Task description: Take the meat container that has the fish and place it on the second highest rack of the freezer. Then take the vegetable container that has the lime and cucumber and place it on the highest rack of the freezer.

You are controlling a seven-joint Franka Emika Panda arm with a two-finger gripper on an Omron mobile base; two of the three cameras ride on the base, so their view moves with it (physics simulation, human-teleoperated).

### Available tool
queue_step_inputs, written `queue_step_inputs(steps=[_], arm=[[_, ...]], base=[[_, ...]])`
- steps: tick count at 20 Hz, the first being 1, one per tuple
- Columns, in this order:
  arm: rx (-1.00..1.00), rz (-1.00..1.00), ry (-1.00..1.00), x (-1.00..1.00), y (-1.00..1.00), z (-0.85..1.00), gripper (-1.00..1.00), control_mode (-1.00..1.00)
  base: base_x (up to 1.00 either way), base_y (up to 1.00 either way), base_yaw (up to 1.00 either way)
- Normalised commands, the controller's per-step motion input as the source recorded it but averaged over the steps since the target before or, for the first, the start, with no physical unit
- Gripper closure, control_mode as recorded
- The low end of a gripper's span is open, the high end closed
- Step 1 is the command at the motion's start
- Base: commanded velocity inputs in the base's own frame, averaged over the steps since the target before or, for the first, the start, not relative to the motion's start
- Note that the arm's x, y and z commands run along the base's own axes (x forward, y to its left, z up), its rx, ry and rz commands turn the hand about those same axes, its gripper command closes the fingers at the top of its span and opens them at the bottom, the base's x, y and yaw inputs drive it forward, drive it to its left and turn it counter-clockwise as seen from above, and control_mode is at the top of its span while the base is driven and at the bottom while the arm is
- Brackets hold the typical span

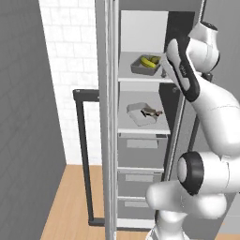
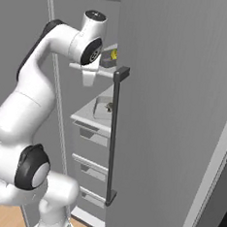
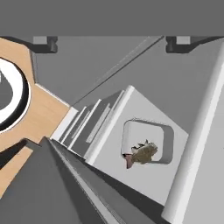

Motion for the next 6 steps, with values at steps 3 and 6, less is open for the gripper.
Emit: queue_step_inputs(steps=[3, 6], arm=[[0.0, -0.03, -0.07, -1.0, 0.0, 0.0, -1.0, -1.0], [0.0, 0.0, -0.04, -1.0, 0.0, 0.04, -1.0, -1.0]], base=[[0.0, 0.0, 0.0], [0.0, 0.0, 0.0]])
